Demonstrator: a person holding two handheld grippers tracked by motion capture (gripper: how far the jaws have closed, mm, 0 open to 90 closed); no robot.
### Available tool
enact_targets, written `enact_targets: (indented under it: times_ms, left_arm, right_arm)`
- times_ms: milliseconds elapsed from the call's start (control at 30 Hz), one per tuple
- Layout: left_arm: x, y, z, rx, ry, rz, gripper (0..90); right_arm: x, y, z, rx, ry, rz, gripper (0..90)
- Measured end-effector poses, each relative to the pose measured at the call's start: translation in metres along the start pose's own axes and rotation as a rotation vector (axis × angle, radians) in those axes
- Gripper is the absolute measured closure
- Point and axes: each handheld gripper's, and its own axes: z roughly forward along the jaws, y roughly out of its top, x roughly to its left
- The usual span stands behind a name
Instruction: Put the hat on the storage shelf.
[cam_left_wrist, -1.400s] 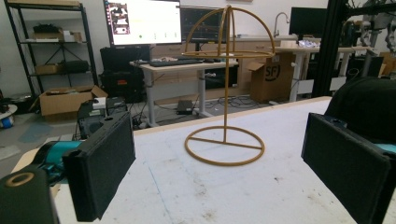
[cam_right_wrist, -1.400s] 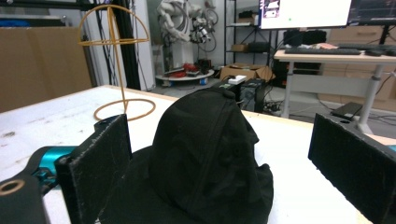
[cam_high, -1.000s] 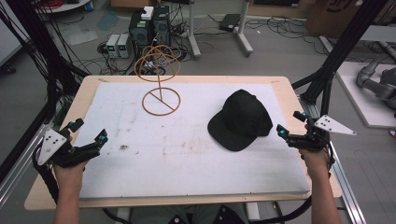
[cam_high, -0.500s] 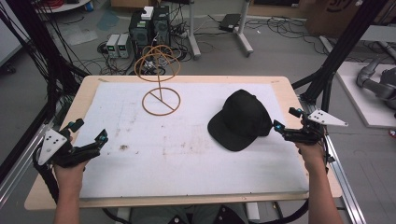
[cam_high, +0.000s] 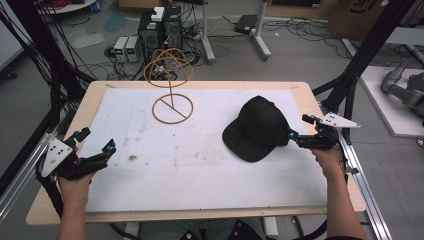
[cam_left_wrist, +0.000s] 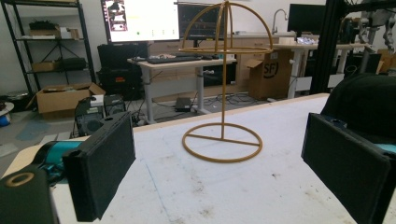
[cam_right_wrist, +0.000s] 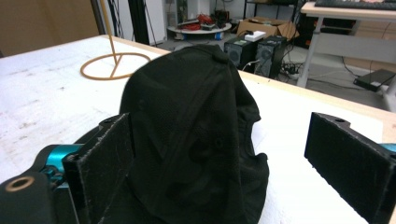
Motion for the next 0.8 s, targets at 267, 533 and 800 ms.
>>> enact_targets:
  times_ms: [267, 533, 800]
  left_arm:
    - [0.000, 0.000, -0.001, 0.000, 0.002, -0.003, 10.0]
    - [0.000, -0.001, -0.001, 0.004, 0.003, -0.003, 10.0]
    - [0.000, -0.001, -0.001, 0.008, 0.004, -0.003, 10.0]
  right_arm:
    - [-0.004, -0.005, 0.012, 0.031, 0.006, 0.005, 12.1]
    - [-0.011, -0.010, 0.019, 0.054, -0.013, 0.019, 15.4]
    - [-0.013, -0.014, 0.026, 0.087, -0.006, 0.026, 21.1]
